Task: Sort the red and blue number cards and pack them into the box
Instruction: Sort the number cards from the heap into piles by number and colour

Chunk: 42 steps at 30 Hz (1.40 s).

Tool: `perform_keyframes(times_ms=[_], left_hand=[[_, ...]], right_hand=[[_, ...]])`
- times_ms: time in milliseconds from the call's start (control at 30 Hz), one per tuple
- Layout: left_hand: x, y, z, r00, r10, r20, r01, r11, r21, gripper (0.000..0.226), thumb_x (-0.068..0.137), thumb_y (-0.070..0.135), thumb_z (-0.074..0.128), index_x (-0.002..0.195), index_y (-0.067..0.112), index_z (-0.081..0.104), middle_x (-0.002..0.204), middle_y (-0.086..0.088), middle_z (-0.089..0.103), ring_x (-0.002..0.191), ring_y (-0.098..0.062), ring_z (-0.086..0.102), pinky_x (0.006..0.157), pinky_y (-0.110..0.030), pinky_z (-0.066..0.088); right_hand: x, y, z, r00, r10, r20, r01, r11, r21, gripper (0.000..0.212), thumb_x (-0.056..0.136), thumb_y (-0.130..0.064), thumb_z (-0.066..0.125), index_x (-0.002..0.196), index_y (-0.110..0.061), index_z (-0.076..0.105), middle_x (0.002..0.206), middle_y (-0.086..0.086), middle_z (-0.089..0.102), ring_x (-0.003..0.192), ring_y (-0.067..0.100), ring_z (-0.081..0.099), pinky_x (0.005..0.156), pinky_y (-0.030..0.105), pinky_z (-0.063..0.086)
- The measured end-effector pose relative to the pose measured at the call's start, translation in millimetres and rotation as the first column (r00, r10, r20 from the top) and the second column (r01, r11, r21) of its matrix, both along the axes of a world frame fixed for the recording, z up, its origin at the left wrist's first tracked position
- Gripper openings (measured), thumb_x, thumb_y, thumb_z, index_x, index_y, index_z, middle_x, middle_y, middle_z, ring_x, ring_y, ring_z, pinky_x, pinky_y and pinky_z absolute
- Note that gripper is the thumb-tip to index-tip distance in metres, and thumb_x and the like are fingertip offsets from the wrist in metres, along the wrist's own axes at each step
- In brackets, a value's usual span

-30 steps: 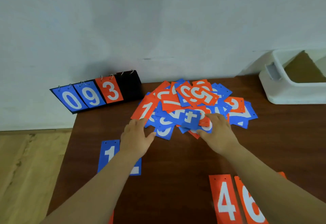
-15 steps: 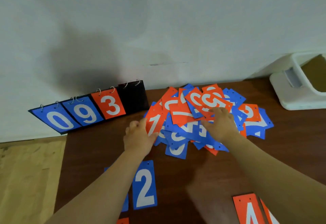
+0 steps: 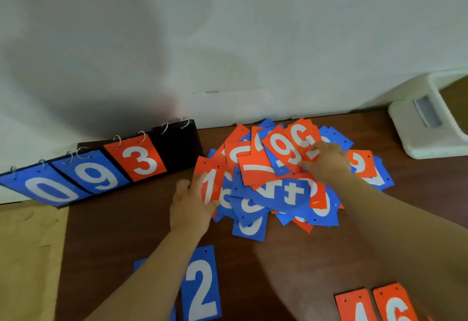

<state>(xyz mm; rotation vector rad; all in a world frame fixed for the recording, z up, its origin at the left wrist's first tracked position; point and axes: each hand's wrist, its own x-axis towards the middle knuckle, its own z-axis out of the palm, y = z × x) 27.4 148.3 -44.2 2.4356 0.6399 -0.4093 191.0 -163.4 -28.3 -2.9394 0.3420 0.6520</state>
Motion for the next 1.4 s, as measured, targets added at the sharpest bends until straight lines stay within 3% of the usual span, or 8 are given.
perform_keyframes(times_ms=[167, 467, 567, 767, 933, 1067, 1200, 1400], left_hand=[[-5.7, 6.3, 11.6, 0.999, 0.010, 0.036, -0.008, 0.998, -0.061, 0.052, 0.098, 0.036, 0.064, 0.147, 0.033, 0.047, 0.145, 0.001, 0.047, 0.130, -0.020, 0.052, 0.098, -0.035, 0.049], [2.1, -4.3, 43.8, 0.974, 0.146, 0.175, -0.105, 0.969, -0.223, 0.037, 0.103, 0.026, 0.058, 0.139, 0.034, 0.055, 0.144, 0.004, 0.051, 0.124, -0.014, 0.055, 0.084, -0.022, 0.052], [6.3, -11.9, 51.2, 0.965, 0.188, 0.186, -0.134, 0.954, -0.269, 0.035, 0.104, 0.025, 0.057, 0.137, 0.037, 0.057, 0.141, 0.008, 0.053, 0.112, -0.005, 0.055, 0.072, -0.012, 0.048], [0.5, -24.4, 61.2, 0.957, 0.216, 0.193, -0.138, 0.926, -0.350, 0.038, 0.104, 0.022, 0.055, 0.137, 0.042, 0.056, 0.139, 0.009, 0.056, 0.112, -0.012, 0.063, 0.078, -0.023, 0.059], [-6.9, -39.6, 76.6, 0.957, 0.221, 0.188, -0.124, 0.897, -0.425, 0.038, 0.105, 0.021, 0.054, 0.139, 0.039, 0.055, 0.135, 0.006, 0.055, 0.102, -0.007, 0.063, 0.071, -0.016, 0.055], [-18.1, -54.1, 96.5, 0.960, 0.217, 0.176, -0.112, 0.876, -0.469, 0.036, 0.105, 0.022, 0.054, 0.135, 0.043, 0.059, 0.134, 0.010, 0.057, 0.106, -0.009, 0.066, 0.081, -0.026, 0.060], [-46.2, -83.7, 115.9, 0.970, 0.122, 0.212, 0.008, 0.850, -0.527, 0.031, 0.104, 0.023, 0.057, 0.128, 0.041, 0.065, 0.132, 0.018, 0.058, 0.116, -0.002, 0.059, 0.092, -0.019, 0.052], [-106.1, -136.0, 129.7, 0.972, 0.129, 0.198, 0.047, 0.716, -0.696, 0.035, 0.090, 0.016, 0.077, 0.115, 0.039, 0.070, 0.118, 0.012, 0.074, 0.107, -0.002, 0.069, 0.096, -0.035, 0.058]], right_hand=[[12.8, -11.1, -1.5, 0.997, -0.030, -0.064, 0.031, 0.999, 0.008, 0.088, 0.065, -0.077, 0.075, 0.136, -0.032, 0.049, 0.130, 0.014, 0.048, 0.115, 0.036, 0.055, 0.093, 0.048, 0.054], [14.8, -20.3, -0.7, 0.991, -0.116, -0.070, 0.127, 0.975, 0.184, 0.057, 0.079, -0.038, 0.086, 0.126, -0.023, 0.057, 0.132, 0.010, 0.058, 0.091, 0.023, 0.060, 0.078, 0.036, 0.059], [8.7, -27.0, 1.5, 0.975, -0.223, 0.001, 0.212, 0.930, 0.301, 0.041, 0.086, -0.024, 0.080, 0.122, -0.023, 0.059, 0.128, 0.009, 0.063, 0.088, 0.022, 0.059, 0.067, 0.031, 0.055], [-14.8, -39.5, 44.5, 0.886, -0.368, 0.281, 0.164, 0.818, 0.552, 0.036, 0.098, -0.016, 0.062, 0.132, -0.028, 0.056, 0.105, 0.000, 0.069, 0.067, 0.015, 0.062, 0.052, 0.029, 0.051], [-55.2, -41.4, 92.2, 0.883, -0.245, 0.401, -0.070, 0.775, 0.628, 0.025, 0.096, -0.013, 0.063, 0.116, -0.029, 0.065, 0.086, -0.009, 0.065, 0.076, 0.017, 0.064, 0.061, 0.027, 0.051], [-88.2, -44.1, 123.6, 0.977, 0.034, 0.209, -0.173, 0.694, 0.699, 0.031, 0.094, -0.005, 0.062, 0.094, -0.035, 0.069, 0.084, -0.011, 0.069, 0.073, 0.006, 0.063, 0.067, 0.022, 0.050], [-127.8, -33.9, 143.7, 0.939, 0.342, 0.048, -0.278, 0.666, 0.692, 0.035, 0.092, -0.004, 0.057, 0.092, -0.038, 0.069, 0.088, -0.026, 0.067, 0.078, -0.005, 0.062, 0.070, 0.014, 0.045], [-169.4, -39.5, 170.7, 0.908, 0.416, 0.055, -0.327, 0.619, 0.714, 0.028, 0.097, -0.009, 0.056, 0.097, -0.035, 0.068, 0.095, -0.022, 0.066, 0.088, -0.005, 0.062, 0.069, 0.010, 0.046]])
